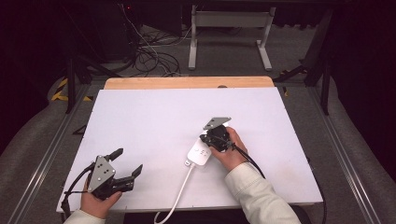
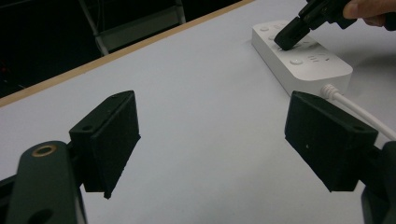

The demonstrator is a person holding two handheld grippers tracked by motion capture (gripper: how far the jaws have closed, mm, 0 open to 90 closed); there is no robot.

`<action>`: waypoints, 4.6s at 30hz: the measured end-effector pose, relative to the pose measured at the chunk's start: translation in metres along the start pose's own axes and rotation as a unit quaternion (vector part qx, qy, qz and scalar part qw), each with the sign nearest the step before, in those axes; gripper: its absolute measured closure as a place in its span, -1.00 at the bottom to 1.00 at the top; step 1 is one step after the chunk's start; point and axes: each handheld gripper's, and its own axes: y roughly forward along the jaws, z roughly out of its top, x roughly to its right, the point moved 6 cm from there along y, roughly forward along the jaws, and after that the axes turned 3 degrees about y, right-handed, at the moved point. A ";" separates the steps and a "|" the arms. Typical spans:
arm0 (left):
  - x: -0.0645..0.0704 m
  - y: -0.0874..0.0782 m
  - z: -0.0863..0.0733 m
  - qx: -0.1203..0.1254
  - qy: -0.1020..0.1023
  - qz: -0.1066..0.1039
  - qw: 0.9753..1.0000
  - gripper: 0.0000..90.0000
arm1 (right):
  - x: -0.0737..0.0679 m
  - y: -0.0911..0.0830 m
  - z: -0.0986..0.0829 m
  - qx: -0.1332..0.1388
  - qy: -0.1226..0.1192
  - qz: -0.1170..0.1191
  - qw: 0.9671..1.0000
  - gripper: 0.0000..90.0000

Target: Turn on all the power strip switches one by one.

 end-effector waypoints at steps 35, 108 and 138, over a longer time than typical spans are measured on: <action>-0.002 0.000 -0.001 -0.001 -0.002 0.003 1.000 -0.60 | 0.001 -0.037 0.024 0.086 0.008 0.029 0.996 1.00; -0.002 0.000 -0.001 -0.001 0.001 0.004 1.000 -0.60 | 0.039 0.005 0.009 -0.025 0.015 -0.009 1.000 1.00; -0.002 0.000 -0.001 -0.001 0.000 0.004 1.000 -0.60 | 0.038 -0.023 0.034 0.043 0.021 0.014 0.999 1.00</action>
